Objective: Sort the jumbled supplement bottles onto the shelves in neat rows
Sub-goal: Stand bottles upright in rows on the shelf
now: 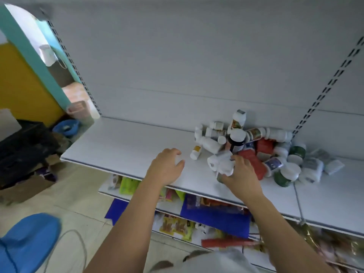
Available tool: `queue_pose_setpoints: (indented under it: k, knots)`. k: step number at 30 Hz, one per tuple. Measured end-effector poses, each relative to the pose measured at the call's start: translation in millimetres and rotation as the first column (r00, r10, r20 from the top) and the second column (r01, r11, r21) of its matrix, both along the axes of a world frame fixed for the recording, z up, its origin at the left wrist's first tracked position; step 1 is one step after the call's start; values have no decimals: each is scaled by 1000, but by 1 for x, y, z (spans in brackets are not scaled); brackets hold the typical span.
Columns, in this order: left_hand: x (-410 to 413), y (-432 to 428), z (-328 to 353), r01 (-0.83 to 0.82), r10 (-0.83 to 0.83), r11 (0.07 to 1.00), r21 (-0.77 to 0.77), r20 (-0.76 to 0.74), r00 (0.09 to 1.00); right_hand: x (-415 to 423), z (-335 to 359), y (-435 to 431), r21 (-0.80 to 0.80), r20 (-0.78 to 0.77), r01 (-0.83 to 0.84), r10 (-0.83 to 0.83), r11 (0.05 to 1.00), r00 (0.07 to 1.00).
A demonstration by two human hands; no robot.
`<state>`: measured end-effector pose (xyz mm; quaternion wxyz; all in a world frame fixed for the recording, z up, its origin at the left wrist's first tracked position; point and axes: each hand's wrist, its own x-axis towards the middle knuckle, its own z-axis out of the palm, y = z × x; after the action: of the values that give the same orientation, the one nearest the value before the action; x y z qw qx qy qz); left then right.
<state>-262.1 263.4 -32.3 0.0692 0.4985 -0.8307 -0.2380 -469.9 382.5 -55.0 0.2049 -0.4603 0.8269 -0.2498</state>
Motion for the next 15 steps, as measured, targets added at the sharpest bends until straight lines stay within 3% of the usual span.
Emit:
queue_pose_setpoints:
  k: [8, 11, 13, 15]
  knots:
    - [-81, -66, -56, 164, -172, 983, 88, 96, 980, 4, -34, -9, -105, 8, 86, -85, 991, 996]
    - [-91, -75, -76, 176, -183, 982, 76, 107, 977, 7, -29, -11, -178, 105, 170, -153, 969, 983]
    - [-91, -77, -80, 169, -172, 983, 75, 45, 984, 9, -23, -13, -228, 202, 227, -182, 947, 962]
    - [-86, -75, -72, 119, -102, 983, 138, -127, 987, 13, -10, -16, -297, 326, 307, -206, 904, 923]
